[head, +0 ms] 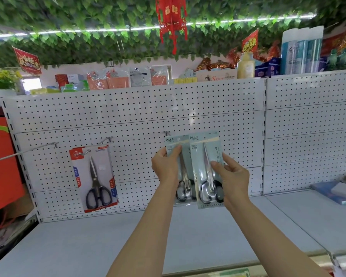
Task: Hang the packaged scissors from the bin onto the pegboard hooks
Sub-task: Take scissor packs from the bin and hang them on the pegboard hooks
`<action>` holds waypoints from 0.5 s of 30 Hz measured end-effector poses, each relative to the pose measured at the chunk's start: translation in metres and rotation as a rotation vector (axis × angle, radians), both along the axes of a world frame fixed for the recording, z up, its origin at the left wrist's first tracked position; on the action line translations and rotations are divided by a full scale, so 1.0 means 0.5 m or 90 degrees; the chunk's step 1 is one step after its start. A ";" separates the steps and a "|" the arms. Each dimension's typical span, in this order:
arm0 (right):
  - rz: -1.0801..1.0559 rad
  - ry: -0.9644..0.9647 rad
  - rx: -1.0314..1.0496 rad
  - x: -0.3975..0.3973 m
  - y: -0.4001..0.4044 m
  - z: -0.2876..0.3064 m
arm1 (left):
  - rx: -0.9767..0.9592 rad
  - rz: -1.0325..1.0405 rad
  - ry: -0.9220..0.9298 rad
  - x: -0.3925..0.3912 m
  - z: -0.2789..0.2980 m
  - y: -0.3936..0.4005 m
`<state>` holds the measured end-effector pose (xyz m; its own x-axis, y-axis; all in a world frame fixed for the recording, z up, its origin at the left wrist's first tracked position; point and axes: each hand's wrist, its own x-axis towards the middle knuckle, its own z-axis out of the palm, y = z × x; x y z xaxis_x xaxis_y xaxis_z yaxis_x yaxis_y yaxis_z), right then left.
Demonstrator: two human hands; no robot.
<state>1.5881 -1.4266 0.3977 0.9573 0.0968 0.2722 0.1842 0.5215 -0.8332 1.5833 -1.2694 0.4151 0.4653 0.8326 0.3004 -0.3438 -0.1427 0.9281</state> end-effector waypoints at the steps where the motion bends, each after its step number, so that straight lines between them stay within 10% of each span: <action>1: 0.000 -0.002 -0.001 0.001 0.000 -0.001 | -0.007 -0.003 -0.002 0.000 -0.003 0.001; 15: 0.015 0.003 0.007 0.013 0.011 -0.006 | 0.033 0.019 -0.016 0.013 0.002 0.000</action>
<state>1.5947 -1.4209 0.3946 0.9563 0.1160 0.2683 0.1673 0.5353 -0.8280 1.5896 -1.2693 0.4160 0.4319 0.8292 0.3548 -0.3613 -0.2014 0.9104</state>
